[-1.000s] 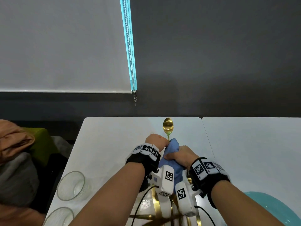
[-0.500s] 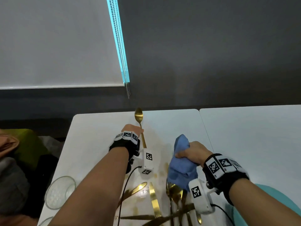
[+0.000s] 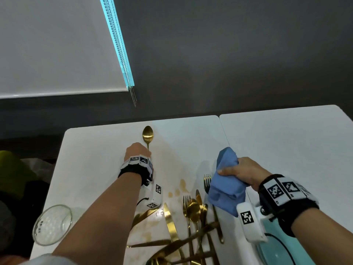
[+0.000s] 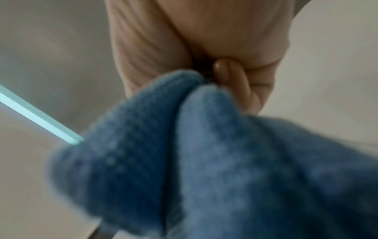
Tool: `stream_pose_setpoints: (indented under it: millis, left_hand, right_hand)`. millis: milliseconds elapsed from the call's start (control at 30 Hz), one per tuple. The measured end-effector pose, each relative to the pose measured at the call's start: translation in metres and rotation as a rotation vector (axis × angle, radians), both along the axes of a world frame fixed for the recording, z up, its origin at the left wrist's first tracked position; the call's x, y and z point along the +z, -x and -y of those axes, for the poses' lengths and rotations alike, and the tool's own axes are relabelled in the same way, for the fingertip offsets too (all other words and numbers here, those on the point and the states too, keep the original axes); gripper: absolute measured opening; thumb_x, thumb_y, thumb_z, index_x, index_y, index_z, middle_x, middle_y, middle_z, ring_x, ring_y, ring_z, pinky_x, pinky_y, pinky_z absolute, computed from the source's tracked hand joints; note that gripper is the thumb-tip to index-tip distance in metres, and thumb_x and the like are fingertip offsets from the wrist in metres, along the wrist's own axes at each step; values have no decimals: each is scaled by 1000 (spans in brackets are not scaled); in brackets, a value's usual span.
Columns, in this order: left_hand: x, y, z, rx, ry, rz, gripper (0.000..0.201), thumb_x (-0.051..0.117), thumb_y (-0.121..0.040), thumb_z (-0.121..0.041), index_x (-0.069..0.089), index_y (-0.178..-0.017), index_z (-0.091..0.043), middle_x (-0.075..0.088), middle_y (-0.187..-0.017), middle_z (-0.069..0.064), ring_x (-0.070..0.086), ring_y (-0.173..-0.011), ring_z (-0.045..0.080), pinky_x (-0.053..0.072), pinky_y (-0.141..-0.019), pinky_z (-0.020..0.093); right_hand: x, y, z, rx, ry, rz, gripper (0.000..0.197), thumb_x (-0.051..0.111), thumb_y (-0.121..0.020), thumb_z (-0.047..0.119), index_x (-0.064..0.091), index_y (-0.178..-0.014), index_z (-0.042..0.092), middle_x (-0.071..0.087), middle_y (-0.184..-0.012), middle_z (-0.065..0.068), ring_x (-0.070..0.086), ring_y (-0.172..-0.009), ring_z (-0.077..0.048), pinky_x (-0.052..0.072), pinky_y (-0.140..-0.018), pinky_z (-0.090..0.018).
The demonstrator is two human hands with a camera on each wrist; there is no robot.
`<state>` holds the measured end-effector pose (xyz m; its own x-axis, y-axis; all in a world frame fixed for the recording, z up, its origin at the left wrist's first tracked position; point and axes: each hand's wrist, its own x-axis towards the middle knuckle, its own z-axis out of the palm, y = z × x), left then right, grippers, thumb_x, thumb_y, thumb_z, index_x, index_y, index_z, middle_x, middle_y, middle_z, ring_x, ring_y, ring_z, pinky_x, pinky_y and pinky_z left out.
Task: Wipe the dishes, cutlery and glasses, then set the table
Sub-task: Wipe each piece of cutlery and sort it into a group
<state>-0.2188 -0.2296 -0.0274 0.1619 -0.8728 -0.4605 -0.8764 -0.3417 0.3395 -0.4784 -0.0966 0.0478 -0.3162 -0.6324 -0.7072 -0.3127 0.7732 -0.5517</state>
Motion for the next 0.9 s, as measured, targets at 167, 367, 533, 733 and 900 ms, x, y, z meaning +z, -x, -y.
stream_pose_setpoints:
  millis: [167,367,533,733,900]
  left_hand:
    - [2,2,-24,67,77,-52,22,61,-86,-23,61,-101,-7,66,-102,13,61,-90,32,49,-78,35]
    - [21,22,-74,-6,97,-164,24,59,-85,-22,60,-108,-15,64,-110,10,61,-102,29,51,-84,34]
    - [30,45,-127,-369,-106,-129,29,68,-82,-26,65,-106,-10,66,-112,7,61,-106,24,52,-92,34]
    - [25,60,-180,-719,-239,-54,31,73,-78,-19,68,-104,-4,69,-107,8,64,-104,23,54,-89,33]
    - [11,67,-201,-864,-183,130,28,70,-78,-14,65,-105,-7,67,-94,2,66,-94,22,54,-79,30]
  right_hand:
    - [2,8,-21,-96,16,83,55,84,-65,22,58,-110,2,67,-105,-15,64,-97,-29,54,-85,-42]
    - [14,5,-47,-243,104,216,27,75,-76,12,60,-98,6,67,-94,-11,63,-83,-24,52,-70,-33]
    - [16,9,-76,-343,161,220,32,75,-75,18,62,-99,2,68,-95,-13,64,-82,-25,52,-70,-33]
    - [19,17,-111,-416,200,281,24,71,-80,20,61,-92,2,67,-94,-14,63,-83,-25,51,-71,-33]
    - [19,24,-133,-464,214,291,21,70,-81,18,60,-90,1,67,-93,-15,63,-82,-25,51,-72,-33]
